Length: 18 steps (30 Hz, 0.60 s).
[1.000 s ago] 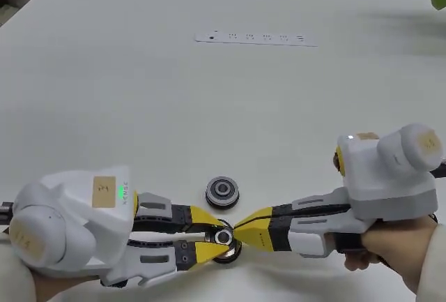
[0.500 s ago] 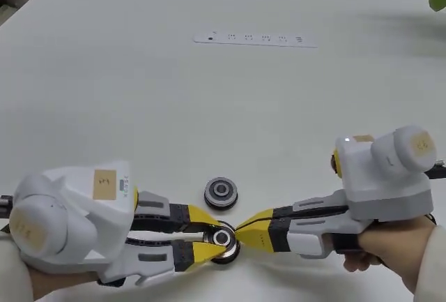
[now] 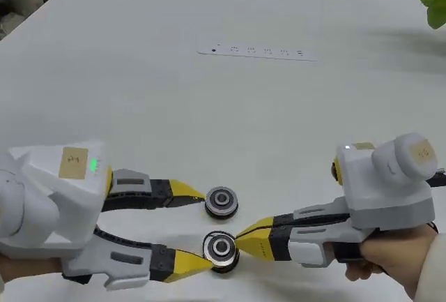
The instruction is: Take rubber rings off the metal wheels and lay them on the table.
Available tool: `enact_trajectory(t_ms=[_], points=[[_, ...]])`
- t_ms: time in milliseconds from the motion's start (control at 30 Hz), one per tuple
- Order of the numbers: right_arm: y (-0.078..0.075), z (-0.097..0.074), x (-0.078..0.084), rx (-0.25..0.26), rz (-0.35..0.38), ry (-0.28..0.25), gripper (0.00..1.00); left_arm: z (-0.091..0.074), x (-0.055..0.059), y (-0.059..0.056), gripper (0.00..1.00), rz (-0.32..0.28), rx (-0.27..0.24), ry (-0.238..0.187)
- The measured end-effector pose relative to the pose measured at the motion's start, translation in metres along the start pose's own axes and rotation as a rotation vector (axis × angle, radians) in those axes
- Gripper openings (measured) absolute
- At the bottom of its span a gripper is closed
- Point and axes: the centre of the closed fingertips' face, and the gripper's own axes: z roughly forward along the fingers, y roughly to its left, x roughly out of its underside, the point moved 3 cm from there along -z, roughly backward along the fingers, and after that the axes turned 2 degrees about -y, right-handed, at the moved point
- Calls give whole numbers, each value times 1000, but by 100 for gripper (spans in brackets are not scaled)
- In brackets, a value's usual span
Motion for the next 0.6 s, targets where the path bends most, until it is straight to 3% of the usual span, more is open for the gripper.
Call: enact_trajectory(t_ms=[233, 400, 600], points=[[4, -2, -2, -5, -13, 7, 0, -28, -3, 4, 59, 1, -32, 13], [7, -6, -5, -5, -20, 7, 0, -46, -5, 11, 65, -1, -86, 1], [12, -11, -13, -4, -31, 0, 0, -60, -8, 11, 72, -14, -127, -19]])
